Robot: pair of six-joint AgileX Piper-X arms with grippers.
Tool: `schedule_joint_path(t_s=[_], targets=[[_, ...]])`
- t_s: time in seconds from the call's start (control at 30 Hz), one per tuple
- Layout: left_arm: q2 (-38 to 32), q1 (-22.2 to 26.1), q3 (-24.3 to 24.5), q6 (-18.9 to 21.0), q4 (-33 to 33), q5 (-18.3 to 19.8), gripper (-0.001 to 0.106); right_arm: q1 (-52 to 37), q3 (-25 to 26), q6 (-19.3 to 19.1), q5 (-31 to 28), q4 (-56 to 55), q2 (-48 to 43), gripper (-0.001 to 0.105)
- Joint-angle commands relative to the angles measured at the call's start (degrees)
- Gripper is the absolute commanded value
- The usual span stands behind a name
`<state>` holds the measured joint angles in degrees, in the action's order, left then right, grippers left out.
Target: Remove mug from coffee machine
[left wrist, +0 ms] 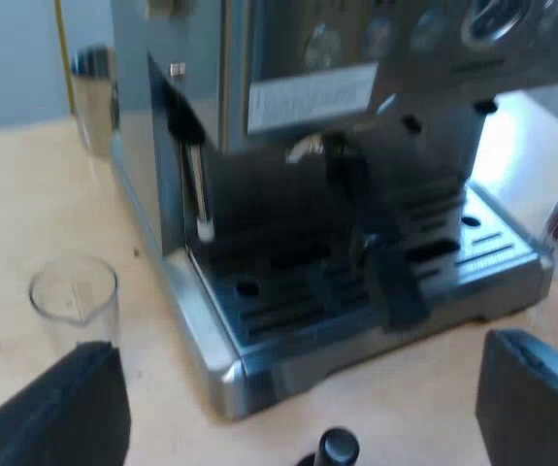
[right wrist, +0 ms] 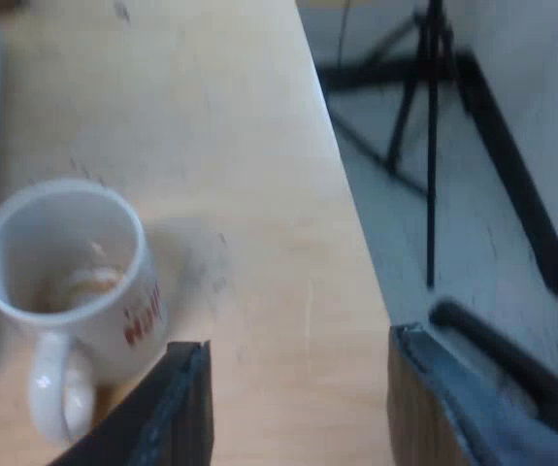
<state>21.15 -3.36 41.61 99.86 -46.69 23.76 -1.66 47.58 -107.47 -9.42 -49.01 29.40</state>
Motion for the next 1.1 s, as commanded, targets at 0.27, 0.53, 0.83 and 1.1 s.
schedule_joint_path(t_s=[0.27, 0.53, 0.83, 1.1], targets=[[-9.88, 0.02, 0.66, -0.29, -7.49, 0.33, 0.087, 0.11, -2.90, -0.30, 0.72, -0.18, -16.81, 0.044], [-17.60, 0.02, 0.66, -2.91, -11.13, 0.22, 0.087, 0.11, -7.19, -0.30, 0.72, -0.18, -26.03, 0.044], [-24.09, 0.02, 1.20, -5.46, -21.31, -0.02, 0.087, 0.11, -9.92, 3.07, 0.72, -5.99, -32.54, 0.044], [-24.22, 0.02, -1.79, -6.30, -21.47, -1.80, 0.087, 0.11, -10.17, 3.63, 0.72, -8.94, -32.47, 0.044]])
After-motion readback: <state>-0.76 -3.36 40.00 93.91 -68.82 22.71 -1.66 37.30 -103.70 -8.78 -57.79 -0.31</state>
